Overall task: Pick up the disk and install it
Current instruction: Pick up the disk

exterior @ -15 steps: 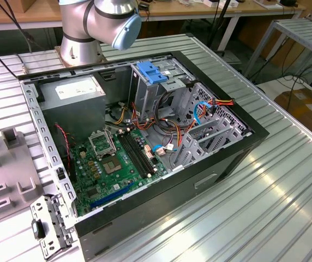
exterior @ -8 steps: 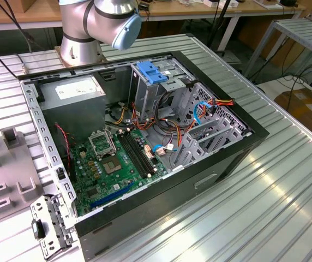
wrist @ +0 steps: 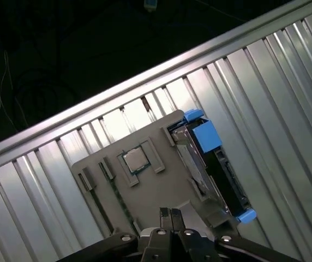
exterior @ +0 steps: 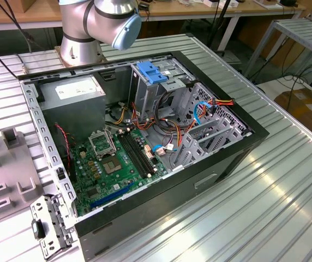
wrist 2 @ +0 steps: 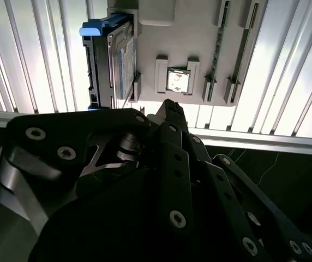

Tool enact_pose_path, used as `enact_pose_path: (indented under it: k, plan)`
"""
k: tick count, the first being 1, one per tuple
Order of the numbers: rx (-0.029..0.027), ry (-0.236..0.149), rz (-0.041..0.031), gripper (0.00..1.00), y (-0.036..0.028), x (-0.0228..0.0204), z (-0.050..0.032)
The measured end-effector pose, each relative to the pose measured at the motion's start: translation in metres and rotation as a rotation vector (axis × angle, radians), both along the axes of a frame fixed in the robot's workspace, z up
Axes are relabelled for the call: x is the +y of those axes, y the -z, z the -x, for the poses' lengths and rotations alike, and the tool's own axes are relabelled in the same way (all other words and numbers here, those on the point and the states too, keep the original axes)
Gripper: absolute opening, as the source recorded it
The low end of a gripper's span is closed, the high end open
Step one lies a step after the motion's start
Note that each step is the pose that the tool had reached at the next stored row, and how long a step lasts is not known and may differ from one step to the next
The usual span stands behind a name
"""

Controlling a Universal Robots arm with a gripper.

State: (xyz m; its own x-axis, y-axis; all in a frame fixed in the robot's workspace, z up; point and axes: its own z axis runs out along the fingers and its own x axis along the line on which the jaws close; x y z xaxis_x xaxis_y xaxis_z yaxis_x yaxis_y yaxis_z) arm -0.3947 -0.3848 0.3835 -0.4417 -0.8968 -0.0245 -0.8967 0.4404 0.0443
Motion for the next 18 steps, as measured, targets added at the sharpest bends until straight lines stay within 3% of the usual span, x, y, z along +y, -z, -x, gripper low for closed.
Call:
enact_pose_path:
  k: [13, 18]
  plan:
    - [0.0, -0.105, 0.0, 0.11, 0.0, 0.0, 0.0]
    - [0.0, -0.163, 0.0, 0.11, 0.0, 0.0, 0.0]
